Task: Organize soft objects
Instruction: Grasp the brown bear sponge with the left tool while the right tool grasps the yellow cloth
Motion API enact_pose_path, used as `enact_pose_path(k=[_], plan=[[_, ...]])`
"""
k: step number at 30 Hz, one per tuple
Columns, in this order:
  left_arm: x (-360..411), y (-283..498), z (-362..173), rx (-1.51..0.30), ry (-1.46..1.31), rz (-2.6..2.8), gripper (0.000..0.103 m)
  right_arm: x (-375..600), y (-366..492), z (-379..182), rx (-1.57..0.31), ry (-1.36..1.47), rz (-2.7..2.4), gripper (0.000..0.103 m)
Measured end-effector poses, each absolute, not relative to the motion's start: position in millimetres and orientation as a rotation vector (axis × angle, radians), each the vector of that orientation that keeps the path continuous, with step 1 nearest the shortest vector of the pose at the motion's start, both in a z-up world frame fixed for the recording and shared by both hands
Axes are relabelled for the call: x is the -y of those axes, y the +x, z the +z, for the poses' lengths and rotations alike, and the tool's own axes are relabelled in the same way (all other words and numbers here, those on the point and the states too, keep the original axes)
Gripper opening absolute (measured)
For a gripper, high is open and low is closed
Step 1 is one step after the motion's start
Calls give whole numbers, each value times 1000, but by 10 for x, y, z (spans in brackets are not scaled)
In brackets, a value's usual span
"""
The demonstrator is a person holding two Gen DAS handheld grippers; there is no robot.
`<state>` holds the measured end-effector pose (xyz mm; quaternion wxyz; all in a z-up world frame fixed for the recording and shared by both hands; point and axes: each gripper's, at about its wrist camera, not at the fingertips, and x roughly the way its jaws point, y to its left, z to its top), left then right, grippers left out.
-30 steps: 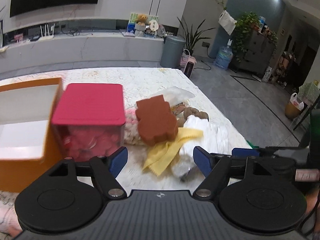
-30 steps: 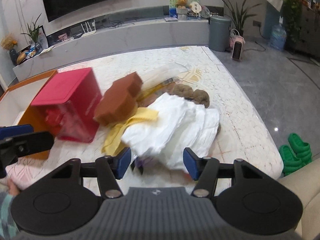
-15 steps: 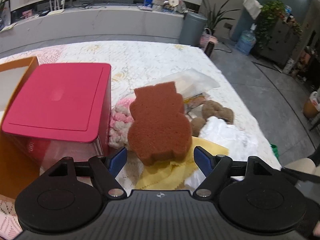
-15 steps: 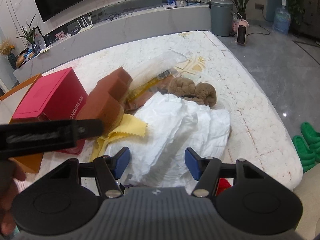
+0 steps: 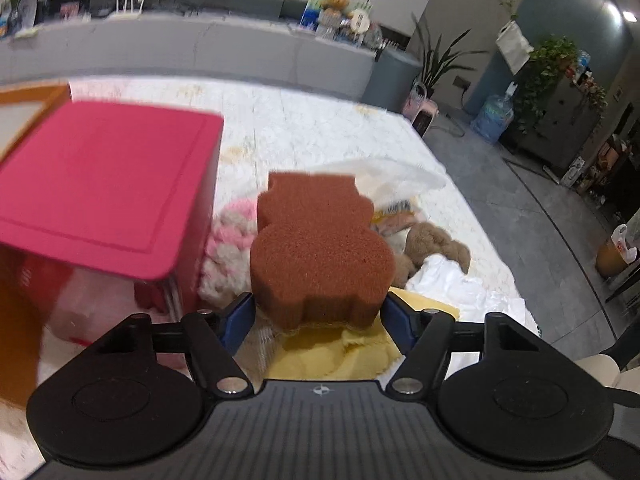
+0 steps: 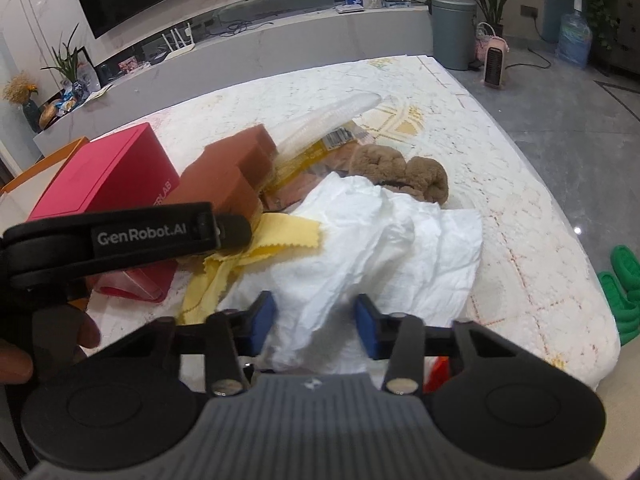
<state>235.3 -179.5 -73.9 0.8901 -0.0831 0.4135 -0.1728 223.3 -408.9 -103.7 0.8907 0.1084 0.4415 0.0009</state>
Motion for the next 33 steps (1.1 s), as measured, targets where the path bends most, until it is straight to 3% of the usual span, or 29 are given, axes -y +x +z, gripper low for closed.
enact_pose_path(k=[6,11,14,16,19,21,31,33], plan=[[1703,2171,-496,-792,-179,-386,75,4099,2188,-1015,-878,240,3,12],[1605,1983,-298,-741,-170,-408,74,4125,2100,-964,-845,252,5,7],[1559,1893,-257,-722,-138,-402,74,4103,2093,-949,-878,235,10,19],[1511,1848,-257,-722,-119,-387,74,4071,2062,-890,-866,207,16,40],[1398,1765,-307,-754,-116,-396,73,3991,1945,-771,-801,143,38,57],[1339,1727,-389,-808,-129,-410,73,3917,1922,-739,-798,95,88,61],[1268,1720,-694,-969,-32,-408,72,3700,2041,-777,-843,-60,175,60],[1283,1756,-732,-976,-19,-415,78,3643,2077,-787,-855,-115,209,60]])
